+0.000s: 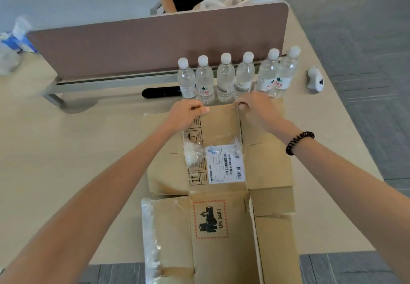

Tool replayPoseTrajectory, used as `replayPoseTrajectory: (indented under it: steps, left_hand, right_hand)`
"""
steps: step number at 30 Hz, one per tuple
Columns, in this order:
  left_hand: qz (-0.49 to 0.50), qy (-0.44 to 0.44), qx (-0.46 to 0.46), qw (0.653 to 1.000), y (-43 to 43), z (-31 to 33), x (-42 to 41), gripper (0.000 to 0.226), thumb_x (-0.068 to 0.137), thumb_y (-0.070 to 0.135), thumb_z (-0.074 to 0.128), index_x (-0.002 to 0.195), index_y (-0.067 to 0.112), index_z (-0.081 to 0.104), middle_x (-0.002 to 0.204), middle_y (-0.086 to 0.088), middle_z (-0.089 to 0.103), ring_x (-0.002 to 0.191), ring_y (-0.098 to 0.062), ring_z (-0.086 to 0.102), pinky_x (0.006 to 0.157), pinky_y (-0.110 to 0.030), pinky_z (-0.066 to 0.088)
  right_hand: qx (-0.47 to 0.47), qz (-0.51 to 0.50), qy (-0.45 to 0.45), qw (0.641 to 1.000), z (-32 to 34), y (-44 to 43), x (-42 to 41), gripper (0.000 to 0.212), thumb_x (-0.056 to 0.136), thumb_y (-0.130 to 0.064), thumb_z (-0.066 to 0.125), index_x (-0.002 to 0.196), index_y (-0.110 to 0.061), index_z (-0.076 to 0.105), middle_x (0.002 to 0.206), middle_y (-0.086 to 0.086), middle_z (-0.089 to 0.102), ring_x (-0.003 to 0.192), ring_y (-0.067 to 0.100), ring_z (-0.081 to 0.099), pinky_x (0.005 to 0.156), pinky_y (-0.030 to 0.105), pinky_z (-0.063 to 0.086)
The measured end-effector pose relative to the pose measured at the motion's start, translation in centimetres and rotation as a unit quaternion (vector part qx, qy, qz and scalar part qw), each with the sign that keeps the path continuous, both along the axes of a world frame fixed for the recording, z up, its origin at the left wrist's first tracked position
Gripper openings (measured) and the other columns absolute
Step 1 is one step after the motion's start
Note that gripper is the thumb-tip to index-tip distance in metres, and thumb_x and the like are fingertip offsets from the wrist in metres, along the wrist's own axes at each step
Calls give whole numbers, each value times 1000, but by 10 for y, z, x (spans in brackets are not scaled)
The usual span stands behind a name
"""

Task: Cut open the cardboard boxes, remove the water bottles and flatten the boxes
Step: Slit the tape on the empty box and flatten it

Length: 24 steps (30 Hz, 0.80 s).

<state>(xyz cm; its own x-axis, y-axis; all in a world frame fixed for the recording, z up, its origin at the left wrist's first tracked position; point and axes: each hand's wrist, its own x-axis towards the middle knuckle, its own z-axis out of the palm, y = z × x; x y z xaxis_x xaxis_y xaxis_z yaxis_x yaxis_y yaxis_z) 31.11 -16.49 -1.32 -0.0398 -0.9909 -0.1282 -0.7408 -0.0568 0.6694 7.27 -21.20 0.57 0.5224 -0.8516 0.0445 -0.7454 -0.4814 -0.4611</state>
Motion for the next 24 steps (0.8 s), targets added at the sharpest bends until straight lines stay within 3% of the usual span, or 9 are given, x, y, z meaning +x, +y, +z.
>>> replayPoseTrajectory:
  steps: [6, 10, 12, 15, 18, 21, 24]
  left_hand:
    - [15, -2, 22, 1000, -48, -39, 24, 29, 93, 44, 59, 87, 19, 71, 83, -5, 71, 79, -23, 67, 76, -37, 52]
    - [23, -10, 24, 999, -68, -62, 31, 24, 93, 45, 60, 83, 25, 68, 69, 7, 64, 64, -12, 59, 69, -30, 45]
    - [45, -17, 26, 999, -74, -76, 32, 26, 92, 48, 59, 84, 26, 69, 68, 10, 64, 65, -9, 57, 82, -31, 44]
    - [76, -22, 29, 996, -75, -96, 32, 29, 92, 53, 56, 91, 30, 72, 79, 8, 70, 82, -15, 63, 102, -47, 42]
    - [91, -16, 11, 996, -73, -107, 30, 27, 93, 49, 57, 92, 27, 73, 86, 9, 70, 86, -10, 61, 105, -49, 39]
    - [88, -35, -20, 995, -70, -115, 29, 23, 94, 43, 59, 98, 25, 73, 97, 10, 68, 97, -11, 57, 104, -47, 38]
    - [53, -57, -48, 996, -58, -126, 35, 26, 97, 35, 55, 117, 21, 66, 113, 6, 60, 110, -14, 50, 103, -41, 38]
  right_hand:
    - [28, -14, -5, 999, -39, -49, 29, 23, 92, 5, 48, 92, -6, 68, 83, 8, 65, 79, 25, 59, 66, 29, 37]
    - [61, -23, 15, 998, -64, -73, 41, 25, 93, 2, 48, 103, -7, 69, 93, 11, 69, 84, 26, 64, 74, 36, 50]
    - [68, -28, 22, 997, -75, -81, 44, 24, 94, 0, 48, 106, -9, 66, 95, 11, 69, 86, 27, 64, 77, 39, 51]
    - [77, -35, 29, 996, -88, -86, 48, 21, 95, -4, 49, 108, -12, 63, 98, 9, 69, 88, 27, 63, 81, 36, 49]
    - [78, -34, 39, 996, -100, -86, 50, 23, 97, -3, 46, 109, -10, 64, 105, 8, 68, 93, 27, 61, 86, 34, 39]
    - [71, -29, 49, 996, -110, -85, 50, 26, 98, -5, 44, 115, -11, 63, 112, 9, 67, 99, 27, 60, 92, 38, 40]
    - [51, -17, 79, 995, -118, -78, 47, 30, 99, -12, 45, 127, -12, 55, 131, 6, 58, 121, 26, 52, 107, 38, 32]
